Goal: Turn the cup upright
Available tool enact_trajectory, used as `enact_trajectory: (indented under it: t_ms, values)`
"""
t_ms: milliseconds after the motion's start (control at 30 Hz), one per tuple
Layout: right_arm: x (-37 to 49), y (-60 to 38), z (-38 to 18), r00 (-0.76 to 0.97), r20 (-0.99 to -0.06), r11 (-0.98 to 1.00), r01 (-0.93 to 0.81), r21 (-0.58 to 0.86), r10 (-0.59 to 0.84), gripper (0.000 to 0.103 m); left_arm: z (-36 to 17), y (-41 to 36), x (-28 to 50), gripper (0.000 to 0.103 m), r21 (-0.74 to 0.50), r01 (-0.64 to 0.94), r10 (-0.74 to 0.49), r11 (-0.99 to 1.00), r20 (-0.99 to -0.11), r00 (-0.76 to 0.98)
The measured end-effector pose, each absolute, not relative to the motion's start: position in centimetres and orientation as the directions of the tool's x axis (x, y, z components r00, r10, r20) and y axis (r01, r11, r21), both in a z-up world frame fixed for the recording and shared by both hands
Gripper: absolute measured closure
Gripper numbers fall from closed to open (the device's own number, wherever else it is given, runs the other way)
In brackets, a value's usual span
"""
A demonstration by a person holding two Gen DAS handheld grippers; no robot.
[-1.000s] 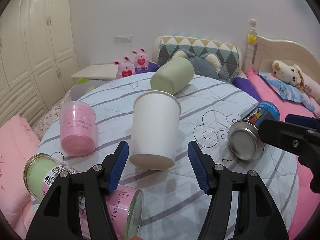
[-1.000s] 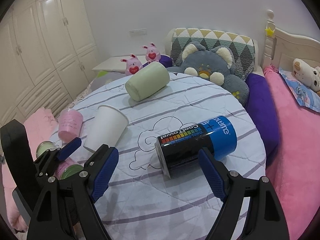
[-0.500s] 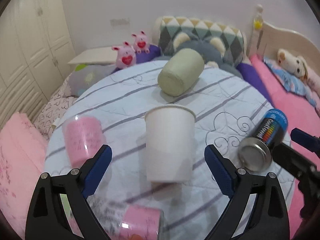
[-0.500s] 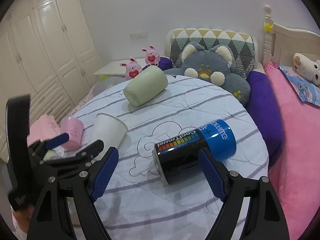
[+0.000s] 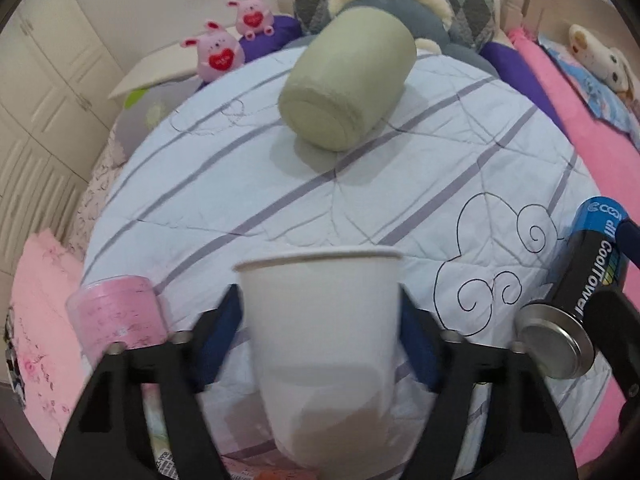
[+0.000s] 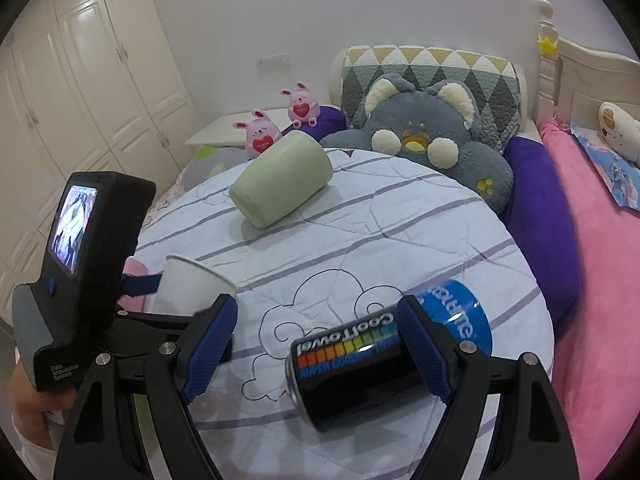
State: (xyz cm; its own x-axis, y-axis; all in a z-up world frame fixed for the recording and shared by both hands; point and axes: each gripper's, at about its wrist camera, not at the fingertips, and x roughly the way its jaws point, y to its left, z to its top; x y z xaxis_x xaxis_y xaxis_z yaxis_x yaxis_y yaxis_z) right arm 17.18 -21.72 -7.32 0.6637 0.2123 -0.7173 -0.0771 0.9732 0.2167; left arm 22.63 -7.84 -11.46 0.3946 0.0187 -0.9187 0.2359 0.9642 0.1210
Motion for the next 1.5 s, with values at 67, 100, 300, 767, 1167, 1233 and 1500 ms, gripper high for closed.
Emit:
enact_trajectory:
  t_ms: [67,100,300,767,1167,1233,1500]
  values:
    - [17.2,-21.9,-7.3,0.664,-0.715,0.972,-0.079,0.223,0.218,0.02,-10.7,-7.5,22.4,0.034,0.093,0.227,-0.016,0.969,-0.899,0.438]
    - [17.2,-21.9,-7.2,0.666,-0.713,0.972,-0.08,0.222,0.218,0.02,-10.0,-7.4,22.0,0.034,0.086,0.225,-0.033,0.971,-0.879,0.476]
    - [16.9,-21.9,-6.6,0.69,-0.689,0.971,-0.09,0.22,0.22,0.02,-7.0,-6.1,19.9,0.034,0.022,0.18,-0.1,0.983,-0.762,0.639]
    - [15.6,-21.6,-7.0,0.681,-0.702,0.974,-0.087,0.209,0.211,0.02,-8.6,-5.6,18.5,0.024,0.026,0.158,-0.076,0.987,-0.789,0.609]
    - [13.3,-20.2,-4.9,0.706,-0.675,0.975,-0.112,0.191,0.213,0.02,-5.9,-3.9,14.6,0.009,0.041,0.137,-0.065,0.99,-0.729,0.682]
    - [12.4,-20.0,-4.4,0.712,-0.668,0.975,-0.119,0.187,0.215,0.02,-5.2,-3.7,13.6,0.009,0.052,0.121,-0.05,0.991,-0.703,0.71]
    - [8.8,-19.3,-2.8,0.729,-0.649,0.976,-0.146,0.164,0.218,0.02,-2.8,-2.3,7.6,0.002,0.055,0.085,-0.031,0.995,-0.633,0.773]
